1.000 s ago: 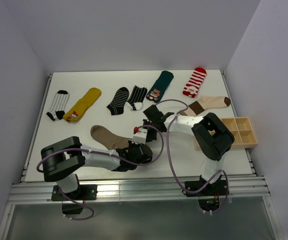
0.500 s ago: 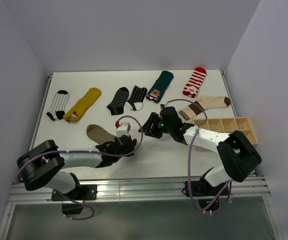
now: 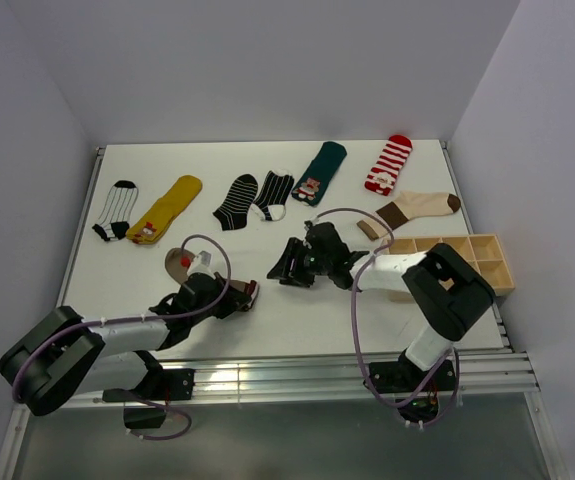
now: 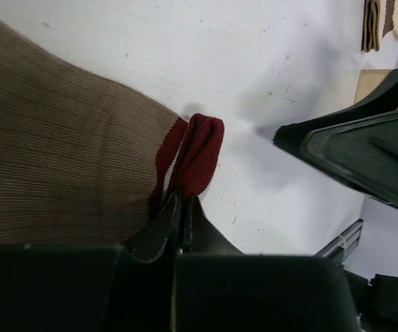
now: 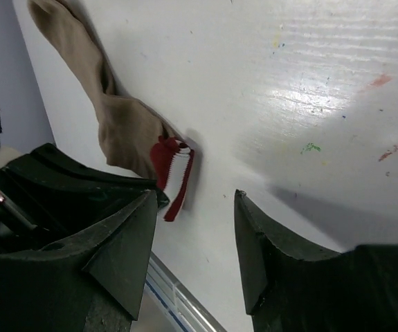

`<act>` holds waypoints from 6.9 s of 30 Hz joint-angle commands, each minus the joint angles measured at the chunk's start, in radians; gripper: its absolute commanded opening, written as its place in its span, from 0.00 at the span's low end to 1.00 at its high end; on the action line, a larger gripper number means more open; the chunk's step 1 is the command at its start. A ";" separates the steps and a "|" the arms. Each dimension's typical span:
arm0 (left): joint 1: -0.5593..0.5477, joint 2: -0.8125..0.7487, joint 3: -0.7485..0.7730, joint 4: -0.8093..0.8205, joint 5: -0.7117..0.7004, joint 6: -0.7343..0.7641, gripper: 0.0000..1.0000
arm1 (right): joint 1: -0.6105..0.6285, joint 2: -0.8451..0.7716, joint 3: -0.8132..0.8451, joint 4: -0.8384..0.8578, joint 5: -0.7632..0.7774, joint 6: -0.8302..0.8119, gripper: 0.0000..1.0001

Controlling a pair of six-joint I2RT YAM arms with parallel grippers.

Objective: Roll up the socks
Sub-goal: Roll the sock at the center of the board.

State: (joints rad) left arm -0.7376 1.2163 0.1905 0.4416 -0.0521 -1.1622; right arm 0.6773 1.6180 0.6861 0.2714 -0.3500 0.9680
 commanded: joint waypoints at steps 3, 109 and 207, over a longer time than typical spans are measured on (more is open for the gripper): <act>0.055 0.034 -0.043 0.095 0.104 -0.083 0.00 | 0.053 0.083 0.066 0.065 -0.017 -0.008 0.56; -0.307 0.230 0.317 -0.148 -0.248 0.172 0.00 | -0.064 -0.145 0.055 -0.186 0.112 -0.135 0.51; 0.221 0.350 0.257 0.109 0.147 0.394 0.42 | 0.018 0.243 0.476 -0.764 0.186 -0.525 0.00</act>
State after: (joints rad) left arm -0.5259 1.5589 0.4572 0.5358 0.0975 -0.8341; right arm 0.6834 1.8309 1.1103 -0.3679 -0.2199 0.4770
